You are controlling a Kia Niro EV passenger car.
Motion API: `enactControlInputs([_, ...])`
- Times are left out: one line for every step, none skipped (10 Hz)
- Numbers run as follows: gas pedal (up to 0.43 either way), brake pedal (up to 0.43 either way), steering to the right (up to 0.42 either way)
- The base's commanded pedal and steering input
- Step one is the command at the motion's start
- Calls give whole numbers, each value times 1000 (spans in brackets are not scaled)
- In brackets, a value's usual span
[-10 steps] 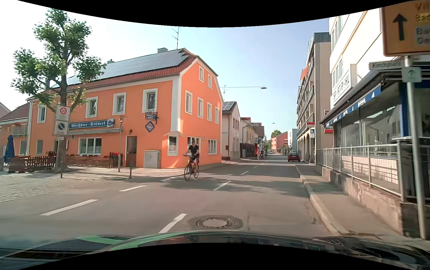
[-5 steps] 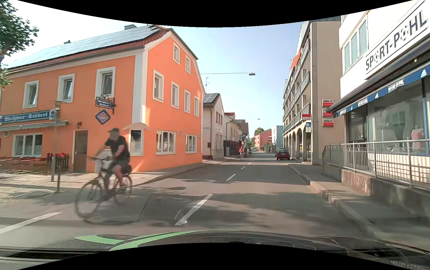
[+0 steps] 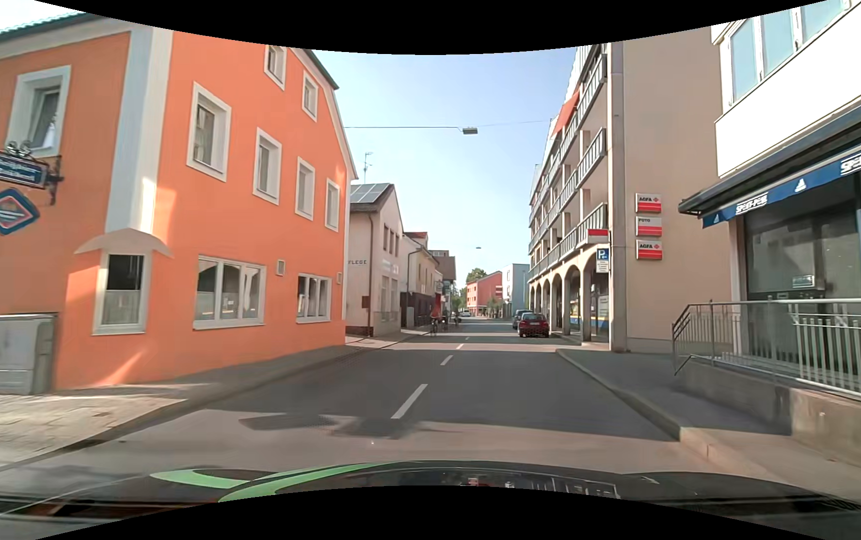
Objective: Follow the waypoints while adhering to traffic rules and regulations
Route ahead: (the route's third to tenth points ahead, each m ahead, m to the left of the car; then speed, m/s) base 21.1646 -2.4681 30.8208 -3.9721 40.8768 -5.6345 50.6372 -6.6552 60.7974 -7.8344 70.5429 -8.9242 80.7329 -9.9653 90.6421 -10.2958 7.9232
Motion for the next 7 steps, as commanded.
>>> enactControlInputs([87, 0, 101])
enactControlInputs([87, 0, 86])
enactControlInputs([87, 0, 70])
enactControlInputs([98, 0, 60])
enactControlInputs([110, 0, 52])
enactControlInputs([110, 0, 46])
enactControlInputs([110, 0, 36])
